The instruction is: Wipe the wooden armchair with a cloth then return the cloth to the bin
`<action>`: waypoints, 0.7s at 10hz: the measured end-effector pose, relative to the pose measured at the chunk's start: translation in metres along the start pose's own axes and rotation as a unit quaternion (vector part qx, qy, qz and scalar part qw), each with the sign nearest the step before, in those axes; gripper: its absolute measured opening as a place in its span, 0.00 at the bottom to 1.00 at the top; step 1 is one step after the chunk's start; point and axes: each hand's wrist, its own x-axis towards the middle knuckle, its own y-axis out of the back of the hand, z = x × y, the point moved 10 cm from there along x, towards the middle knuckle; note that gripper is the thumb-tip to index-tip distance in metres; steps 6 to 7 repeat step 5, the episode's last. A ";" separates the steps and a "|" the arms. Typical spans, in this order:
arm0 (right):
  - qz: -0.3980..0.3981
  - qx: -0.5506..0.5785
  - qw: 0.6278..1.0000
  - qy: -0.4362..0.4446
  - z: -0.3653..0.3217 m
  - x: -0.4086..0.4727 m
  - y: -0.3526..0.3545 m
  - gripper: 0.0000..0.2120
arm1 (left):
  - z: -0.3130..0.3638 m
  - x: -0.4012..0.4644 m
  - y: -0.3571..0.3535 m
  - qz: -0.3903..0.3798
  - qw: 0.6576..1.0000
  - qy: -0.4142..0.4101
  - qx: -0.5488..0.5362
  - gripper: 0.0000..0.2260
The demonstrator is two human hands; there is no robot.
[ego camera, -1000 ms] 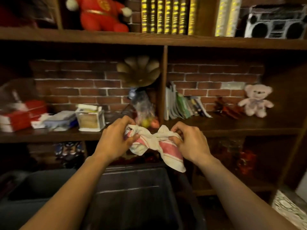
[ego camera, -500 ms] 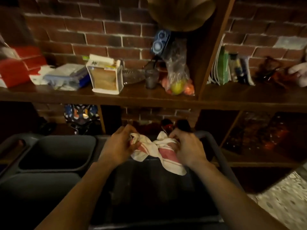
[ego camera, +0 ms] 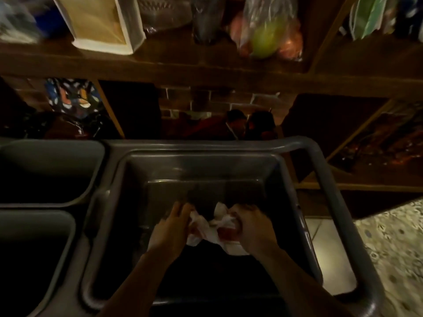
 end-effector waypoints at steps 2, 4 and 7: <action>-0.140 -0.009 0.990 0.003 0.025 -0.008 -0.076 0.29 | -0.017 -0.014 -0.066 -0.076 0.997 0.008 0.009 0.35; -0.170 -0.001 0.985 0.002 0.031 -0.013 -0.084 0.31 | -0.007 -0.012 -0.064 -0.125 0.992 -0.024 -0.028 0.30; -0.123 -0.004 0.992 0.007 0.024 -0.006 -0.053 0.33 | 0.002 -0.007 -0.024 -0.078 0.996 -0.024 -0.019 0.30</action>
